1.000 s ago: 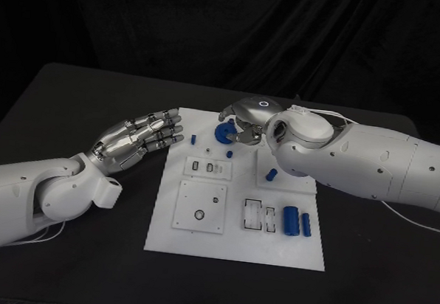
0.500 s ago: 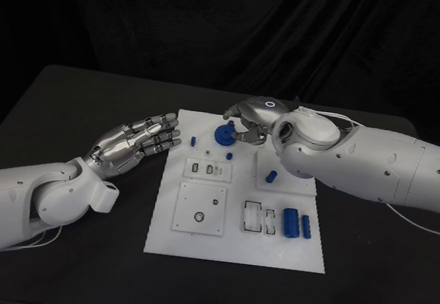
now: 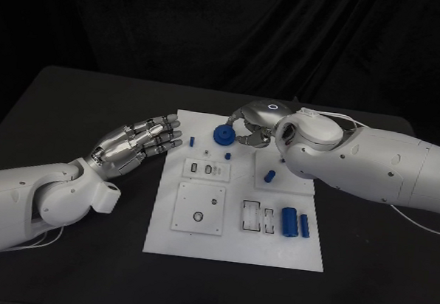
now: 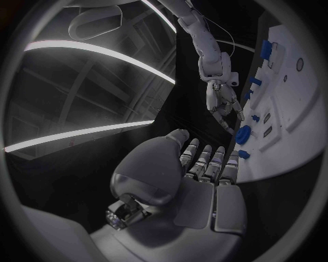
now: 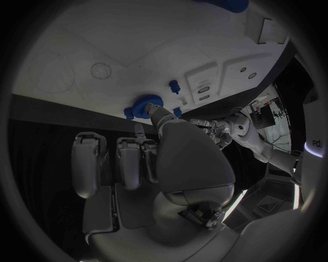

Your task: Assemble the parts on the task board

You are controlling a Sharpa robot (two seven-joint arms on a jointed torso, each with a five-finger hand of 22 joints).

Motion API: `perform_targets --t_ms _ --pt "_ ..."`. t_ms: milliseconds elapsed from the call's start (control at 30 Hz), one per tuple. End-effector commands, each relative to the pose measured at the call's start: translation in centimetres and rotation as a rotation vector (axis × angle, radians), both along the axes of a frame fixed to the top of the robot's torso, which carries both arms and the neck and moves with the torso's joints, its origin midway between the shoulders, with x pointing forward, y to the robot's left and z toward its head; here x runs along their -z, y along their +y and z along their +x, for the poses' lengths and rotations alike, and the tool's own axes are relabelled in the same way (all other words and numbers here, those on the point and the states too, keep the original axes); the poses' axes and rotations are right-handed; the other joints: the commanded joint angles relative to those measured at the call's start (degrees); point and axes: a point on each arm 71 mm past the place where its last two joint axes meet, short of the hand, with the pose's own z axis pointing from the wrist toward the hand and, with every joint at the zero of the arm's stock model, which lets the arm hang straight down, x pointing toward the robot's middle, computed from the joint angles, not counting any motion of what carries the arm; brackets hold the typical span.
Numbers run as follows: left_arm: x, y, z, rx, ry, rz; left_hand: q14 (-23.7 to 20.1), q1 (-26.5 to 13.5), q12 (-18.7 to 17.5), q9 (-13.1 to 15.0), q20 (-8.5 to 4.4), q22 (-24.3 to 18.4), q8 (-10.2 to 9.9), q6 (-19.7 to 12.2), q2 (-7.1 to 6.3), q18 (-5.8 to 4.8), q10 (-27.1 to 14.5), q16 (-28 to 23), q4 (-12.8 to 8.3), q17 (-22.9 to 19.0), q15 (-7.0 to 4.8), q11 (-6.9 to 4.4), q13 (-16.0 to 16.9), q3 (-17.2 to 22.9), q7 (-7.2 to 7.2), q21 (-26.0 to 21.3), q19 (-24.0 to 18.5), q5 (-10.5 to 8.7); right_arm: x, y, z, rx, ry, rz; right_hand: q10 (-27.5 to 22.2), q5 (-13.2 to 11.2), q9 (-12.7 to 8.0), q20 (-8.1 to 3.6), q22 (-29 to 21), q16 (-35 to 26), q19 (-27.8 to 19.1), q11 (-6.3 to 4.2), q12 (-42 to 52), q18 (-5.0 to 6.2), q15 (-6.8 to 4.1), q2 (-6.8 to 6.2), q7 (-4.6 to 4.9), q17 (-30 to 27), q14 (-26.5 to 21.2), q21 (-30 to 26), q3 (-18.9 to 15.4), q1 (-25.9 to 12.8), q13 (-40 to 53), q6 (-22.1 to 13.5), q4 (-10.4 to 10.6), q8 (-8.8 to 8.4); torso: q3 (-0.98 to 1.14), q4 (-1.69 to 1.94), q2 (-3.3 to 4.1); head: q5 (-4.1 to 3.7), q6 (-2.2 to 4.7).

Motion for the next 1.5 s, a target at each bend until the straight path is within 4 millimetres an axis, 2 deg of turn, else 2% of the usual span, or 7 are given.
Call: perform_targets --t_ms 33,300,367,633,900,1233,1500 --pt "-0.5 0.2 -0.1 -0.017 -0.058 -0.074 0.0 -0.5 -0.1 0.0 -0.08 0.0 -0.3 -0.2 -0.05 -0.26 -0.1 0.3 0.1 0.1 0.33 0.05 0.0 0.4 0.39 0.1 0.3 0.11 0.6 0.1 0.1 -0.004 0.034 -0.039 5.9 -0.4 -0.1 -0.29 12.8 -0.2 2.5 -0.16 0.1 0.35 -0.14 0.10 -0.04 13.2 5.4 -0.3 0.1 -0.3 15.1 -0.2 0.3 -0.28 -0.21 -0.07 -0.23 -0.10 -0.44" --pt "-0.4 0.1 -0.1 -0.015 -0.056 -0.075 0.0 -0.5 -0.1 0.0 -0.08 0.0 -0.3 -0.2 -0.05 -0.26 -0.1 0.3 0.1 0.1 0.33 0.05 0.0 0.4 0.39 0.1 0.3 0.11 0.9 0.3 0.3 -0.004 0.041 -0.046 5.9 -0.4 0.2 -0.28 12.8 -0.2 2.5 -0.15 0.1 0.35 -0.14 0.19 -0.03 13.2 5.4 -0.3 0.2 -0.2 15.1 0.7 0.3 -0.18 -0.10 0.08 -0.24 -0.11 -0.76" --pt "-0.4 0.1 -0.1 -0.014 -0.055 -0.075 0.0 -0.5 -0.1 0.0 -0.08 0.0 -0.3 -0.2 -0.05 -0.26 -0.1 0.3 0.1 0.1 0.33 0.05 0.0 0.4 0.39 0.1 0.3 0.11 1.0 0.3 0.2 -0.004 0.044 -0.047 5.9 -0.5 0.2 -0.28 12.8 -0.2 2.5 -0.14 0.1 0.36 -0.13 0.25 0.00 13.2 5.4 -0.3 0.2 -0.2 15.1 1.0 0.3 -0.10 -0.19 0.09 -0.24 -0.05 -0.78" --pt "-0.4 0.2 -0.1 -0.017 -0.054 -0.073 0.0 -0.7 0.0 0.0 -0.08 0.0 -0.3 -0.2 0.00 -0.35 -0.1 0.3 0.1 0.1 0.41 0.07 0.0 0.7 0.41 0.1 0.3 0.12 1.2 -0.1 0.3 0.008 0.053 -0.055 5.9 -0.7 -0.1 0.17 12.8 -0.3 2.5 0.66 0.1 0.36 0.47 0.40 1.07 13.1 5.4 -0.5 0.5 -0.5 15.1 7.4 0.8 1.78 -0.36 0.11 -0.16 0.04 -0.66" --pt "-0.4 0.3 -0.2 -0.018 -0.053 -0.073 0.0 -0.8 0.0 0.0 -0.08 0.0 -0.3 -0.2 0.09 -0.42 -0.1 0.4 0.1 0.1 0.45 0.08 0.0 0.9 0.42 0.1 0.3 0.16 1.1 -1.1 0.1 0.026 0.040 -0.040 5.9 -0.8 2.0 0.62 12.8 -0.3 2.5 1.03 0.1 0.38 0.86 0.62 1.41 13.2 5.4 -0.6 0.3 -0.4 15.1 14.9 0.6 5.02 -0.35 0.02 -0.34 0.40 -0.99" --pt "-0.4 0.6 -0.2 -0.025 -0.053 -0.070 0.0 -0.8 0.0 0.0 -0.08 0.0 -0.3 -0.2 0.09 -0.42 -0.1 0.4 0.1 0.1 0.45 0.08 0.0 0.9 0.42 0.1 0.3 0.16 0.7 -3.6 -0.2 0.067 0.010 -0.007 5.9 -1.3 2.6 0.63 12.6 -0.9 2.2 1.07 0.1 0.54 0.84 0.57 1.43 12.5 5.2 -1.3 -0.3 -0.8 15.1 13.5 0.9 4.61 -0.28 0.00 -0.28 0.70 -0.96" --pt "-0.4 0.9 -0.5 -0.029 -0.050 -0.067 0.2 -1.0 0.3 0.0 -0.09 0.0 -0.3 0.0 0.06 -0.47 -0.1 0.6 0.1 0.1 0.50 0.13 0.0 1.1 0.45 0.1 0.3 0.17 -3.5 -7.2 -1.1 0.116 -0.065 0.026 5.6 -2.5 2.3 0.63 11.6 -3.3 0.9 0.91 0.0 1.19 0.77 0.28 1.22 10.2 4.4 -4.1 -0.8 -1.6 14.8 12.0 2.1 3.51 -0.27 -0.12 -0.23 1.08 -1.04"
